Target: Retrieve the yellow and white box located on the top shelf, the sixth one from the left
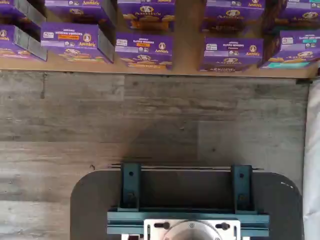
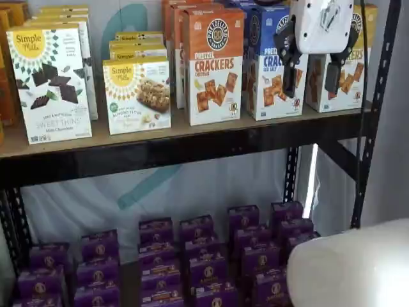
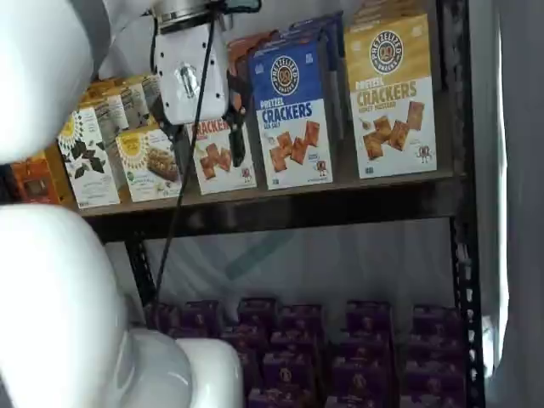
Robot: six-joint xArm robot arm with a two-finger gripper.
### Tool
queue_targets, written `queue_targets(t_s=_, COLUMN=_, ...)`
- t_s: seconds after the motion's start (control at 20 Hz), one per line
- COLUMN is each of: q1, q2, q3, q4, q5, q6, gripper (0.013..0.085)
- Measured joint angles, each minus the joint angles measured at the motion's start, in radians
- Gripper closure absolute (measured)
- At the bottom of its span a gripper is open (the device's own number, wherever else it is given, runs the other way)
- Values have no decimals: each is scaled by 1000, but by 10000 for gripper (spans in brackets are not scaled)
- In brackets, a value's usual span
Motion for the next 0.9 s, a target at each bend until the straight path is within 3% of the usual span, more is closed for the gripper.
queue_targets(t_s=0.4, q1=-24, q2=2, q3=2, q4=21, q5=-2, q6=-16, gripper=130)
queue_targets(t_s=0.6, q1=-16, q2=-3, q3=16, q4=-29, q5=-42, q6=-28, gripper=130)
queue_targets(t_s=0.9, q1=-76, q2=7, q3=45, q4=-94, q5=-157, q6=-102, gripper=130)
